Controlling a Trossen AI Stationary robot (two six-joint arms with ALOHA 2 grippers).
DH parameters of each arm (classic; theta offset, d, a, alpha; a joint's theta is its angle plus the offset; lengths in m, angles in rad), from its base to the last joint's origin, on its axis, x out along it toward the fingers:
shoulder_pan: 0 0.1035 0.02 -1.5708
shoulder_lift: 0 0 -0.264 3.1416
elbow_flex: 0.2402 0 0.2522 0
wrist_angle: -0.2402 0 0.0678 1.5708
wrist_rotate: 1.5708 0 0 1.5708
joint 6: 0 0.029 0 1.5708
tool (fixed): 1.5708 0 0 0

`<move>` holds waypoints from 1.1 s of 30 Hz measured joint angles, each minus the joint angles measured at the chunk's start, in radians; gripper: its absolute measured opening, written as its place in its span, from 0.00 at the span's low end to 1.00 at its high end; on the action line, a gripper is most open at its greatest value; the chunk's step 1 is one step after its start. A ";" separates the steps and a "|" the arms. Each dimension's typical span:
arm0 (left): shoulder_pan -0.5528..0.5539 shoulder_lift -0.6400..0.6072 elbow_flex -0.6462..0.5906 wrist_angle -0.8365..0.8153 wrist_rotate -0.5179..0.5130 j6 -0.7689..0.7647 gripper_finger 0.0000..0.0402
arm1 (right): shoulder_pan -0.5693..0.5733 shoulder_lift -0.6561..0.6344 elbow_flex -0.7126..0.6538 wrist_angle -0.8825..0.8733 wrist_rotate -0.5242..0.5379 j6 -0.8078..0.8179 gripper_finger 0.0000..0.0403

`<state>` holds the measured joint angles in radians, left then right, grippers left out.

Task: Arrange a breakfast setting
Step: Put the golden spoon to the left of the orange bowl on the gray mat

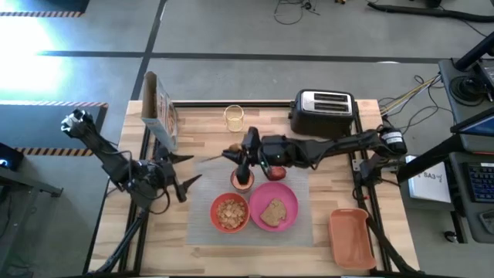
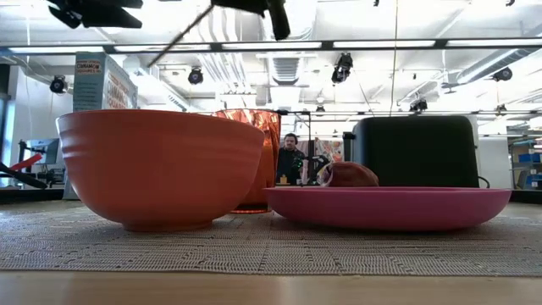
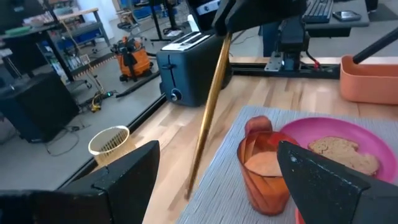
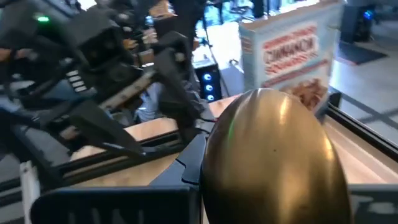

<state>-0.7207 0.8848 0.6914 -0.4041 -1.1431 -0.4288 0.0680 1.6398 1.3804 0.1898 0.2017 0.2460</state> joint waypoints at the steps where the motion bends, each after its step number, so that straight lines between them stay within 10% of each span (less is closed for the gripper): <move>1: 0.003 0.018 0.000 0.029 0.000 0.021 0.76 | 0.012 0.000 0.000 0.007 0.000 -0.012 0.07; 8: 0.013 0.097 0.000 0.225 0.013 0.180 0.76 | 0.074 0.000 0.000 0.030 0.007 -0.065 0.07; 16: 0.077 0.105 0.000 0.242 0.277 0.184 0.76 | 0.076 0.000 0.000 0.024 0.007 -0.062 0.07; 33: 0.096 0.122 0.000 0.340 0.312 0.262 0.76 | 0.091 0.000 0.000 -0.019 0.000 -0.061 0.07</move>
<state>-0.6249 1.0070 0.6910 -0.0642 -0.8308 -0.1666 0.1595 1.6398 1.3804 0.1703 0.2020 0.1850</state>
